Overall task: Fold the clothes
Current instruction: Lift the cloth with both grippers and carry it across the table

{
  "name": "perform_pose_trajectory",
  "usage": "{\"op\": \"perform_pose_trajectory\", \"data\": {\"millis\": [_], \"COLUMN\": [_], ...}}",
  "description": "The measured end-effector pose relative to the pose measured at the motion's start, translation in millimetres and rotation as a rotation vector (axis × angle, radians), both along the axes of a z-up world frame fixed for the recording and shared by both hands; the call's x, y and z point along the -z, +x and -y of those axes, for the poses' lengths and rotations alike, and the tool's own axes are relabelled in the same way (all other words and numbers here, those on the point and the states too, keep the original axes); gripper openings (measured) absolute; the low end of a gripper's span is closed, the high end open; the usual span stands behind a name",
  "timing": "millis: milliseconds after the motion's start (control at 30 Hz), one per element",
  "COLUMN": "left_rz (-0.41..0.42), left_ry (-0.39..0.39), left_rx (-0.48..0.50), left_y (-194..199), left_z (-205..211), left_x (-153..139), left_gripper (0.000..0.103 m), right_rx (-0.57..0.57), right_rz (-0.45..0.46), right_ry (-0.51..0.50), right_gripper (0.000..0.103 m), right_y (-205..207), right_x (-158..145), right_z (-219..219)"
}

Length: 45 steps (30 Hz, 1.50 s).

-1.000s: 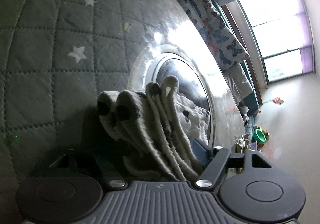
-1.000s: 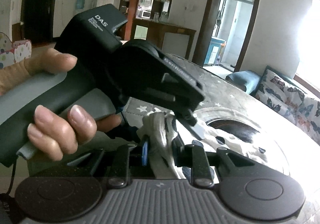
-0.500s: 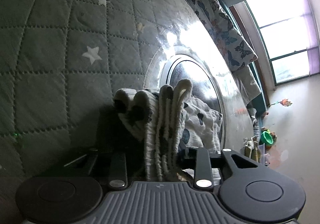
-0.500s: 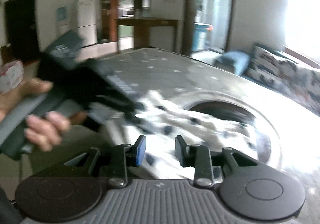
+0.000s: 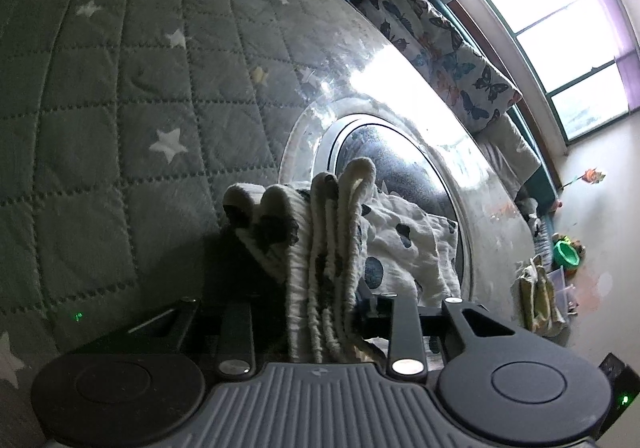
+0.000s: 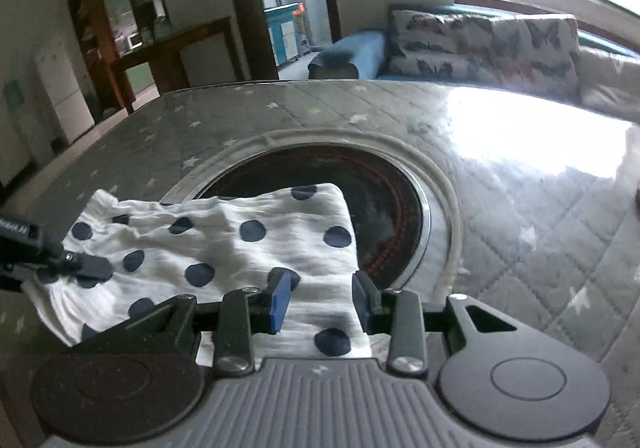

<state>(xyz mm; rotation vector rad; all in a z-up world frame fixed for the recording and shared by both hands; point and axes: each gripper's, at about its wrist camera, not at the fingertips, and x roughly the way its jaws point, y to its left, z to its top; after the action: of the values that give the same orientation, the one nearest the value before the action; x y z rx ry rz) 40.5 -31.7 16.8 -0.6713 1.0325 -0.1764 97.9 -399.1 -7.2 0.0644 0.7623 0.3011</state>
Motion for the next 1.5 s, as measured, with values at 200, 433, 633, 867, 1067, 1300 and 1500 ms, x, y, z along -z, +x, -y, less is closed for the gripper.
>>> {"op": "perform_pose_trajectory", "data": {"millis": [200,433,633,867,1067,1300,1500], "left_rz": [0.019,0.027,0.031,0.021,0.035,0.073,0.132], "left_ry": [0.059,0.116,0.157,0.173,0.202,0.234,0.235], "left_rx": [0.008,0.027,0.041,0.047,0.061,0.116,0.192], "left_y": [-5.0,0.7,6.7,11.7,14.1,26.3,43.9], "left_z": [8.4,13.3,14.6,14.2,18.2,31.4,68.4], "left_x": [-3.7,-5.0,-3.9,-2.6,-5.1,-17.9,-37.8], "left_gripper": [0.034,0.034,0.034,0.034,0.034,0.032,0.032], "right_rx": [0.047,0.045,0.058,0.065,0.044,0.056,0.107], "right_rz": [-0.045,-0.057,-0.054,-0.043,-0.048,0.015,0.083], "right_ry": [0.083,0.089,0.091,0.109,0.122,0.111,0.039], "right_gripper": [0.034,0.034,0.029,0.030,0.014,0.006,0.006], "right_y": [-1.9,-11.2,-20.6,-25.8,-31.6,-43.0,-47.3], "right_x": [7.0,8.6,7.0,7.0,5.6,-13.8,-44.4], "right_z": [9.4,0.5,-3.3,-2.8,-10.4,-8.5,11.7]}}
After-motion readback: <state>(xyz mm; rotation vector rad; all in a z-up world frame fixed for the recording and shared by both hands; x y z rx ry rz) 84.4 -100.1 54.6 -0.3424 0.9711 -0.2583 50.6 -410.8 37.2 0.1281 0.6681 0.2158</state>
